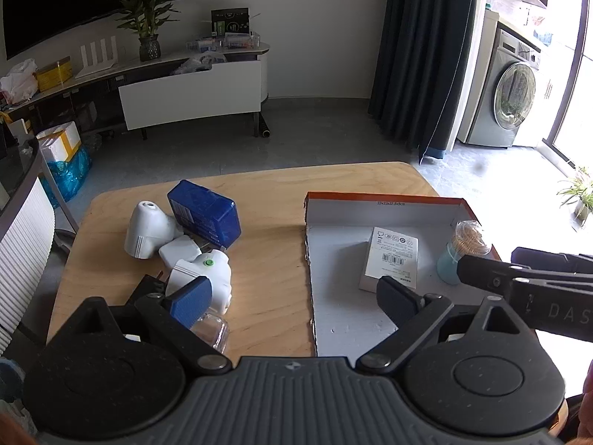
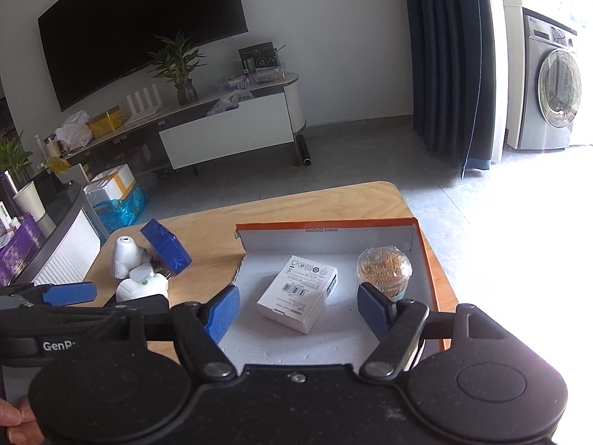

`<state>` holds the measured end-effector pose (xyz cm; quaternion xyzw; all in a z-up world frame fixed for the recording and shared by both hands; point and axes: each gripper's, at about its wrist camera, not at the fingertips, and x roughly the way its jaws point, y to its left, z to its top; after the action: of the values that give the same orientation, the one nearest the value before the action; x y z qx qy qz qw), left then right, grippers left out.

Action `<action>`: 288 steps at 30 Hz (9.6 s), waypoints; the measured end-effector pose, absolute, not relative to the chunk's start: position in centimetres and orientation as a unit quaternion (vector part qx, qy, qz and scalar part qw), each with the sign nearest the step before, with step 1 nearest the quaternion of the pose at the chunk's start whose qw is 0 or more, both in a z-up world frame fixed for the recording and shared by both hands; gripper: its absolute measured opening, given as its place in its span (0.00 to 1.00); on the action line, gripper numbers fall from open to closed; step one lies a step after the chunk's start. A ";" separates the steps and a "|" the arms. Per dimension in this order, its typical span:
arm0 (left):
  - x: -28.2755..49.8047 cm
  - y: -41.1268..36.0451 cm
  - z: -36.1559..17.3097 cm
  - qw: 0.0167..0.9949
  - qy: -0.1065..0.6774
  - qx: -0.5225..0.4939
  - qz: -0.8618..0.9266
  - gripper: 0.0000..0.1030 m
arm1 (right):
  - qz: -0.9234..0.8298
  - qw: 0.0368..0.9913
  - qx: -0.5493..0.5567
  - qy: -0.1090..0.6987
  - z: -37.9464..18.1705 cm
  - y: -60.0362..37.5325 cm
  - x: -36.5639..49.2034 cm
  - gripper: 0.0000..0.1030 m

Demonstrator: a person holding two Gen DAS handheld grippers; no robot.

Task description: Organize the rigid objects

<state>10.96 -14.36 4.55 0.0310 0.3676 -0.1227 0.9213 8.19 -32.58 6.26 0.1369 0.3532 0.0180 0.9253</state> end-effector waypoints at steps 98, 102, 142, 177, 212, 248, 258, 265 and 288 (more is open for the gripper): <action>11.5 2.6 -3.9 0.904 0.426 -0.013 0.019 0.92 | 0.167 0.886 0.074 0.426 2.2 -15.8 11.0 0.85; 11.3 2.3 -3.7 0.914 0.406 0.003 0.007 0.69 | 0.166 0.887 0.074 0.424 2.1 -15.5 12.1 0.87; 10.5 2.1 -0.1 0.934 0.354 -0.051 -0.016 0.69 | 0.126 0.912 0.098 0.378 2.4 -15.8 16.1 0.81; 7.1 -4.4 4.0 0.940 0.334 -0.018 -0.064 0.69 | 0.112 0.931 0.094 0.336 7.3 -21.2 5.9 0.81; 6.2 -9.9 4.2 0.933 0.337 0.011 -0.125 0.69 | 0.058 0.938 0.116 0.321 7.6 -26.8 3.6 0.81; 6.2 -14.1 3.2 0.921 0.352 0.025 -0.168 0.69 | 0.023 0.937 0.134 0.322 6.8 -30.0 3.2 0.81; 6.4 -15.9 2.9 0.916 0.355 0.030 -0.184 0.69 | 0.006 0.935 0.140 0.324 6.4 -31.6 3.0 0.81; 6.6 -17.0 2.7 0.912 0.360 0.029 -0.195 0.69 | -0.007 0.934 0.145 0.326 6.1 -32.7 3.0 0.81; 7.0 -19.5 2.0 0.904 0.371 0.044 -0.210 0.69 | -0.032 0.927 0.154 0.339 4.7 -34.9 3.5 0.81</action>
<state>7.02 -19.54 2.01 0.0445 0.3710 -0.2095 0.9036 3.48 -34.86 4.72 0.1541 0.3393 -0.0316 0.9274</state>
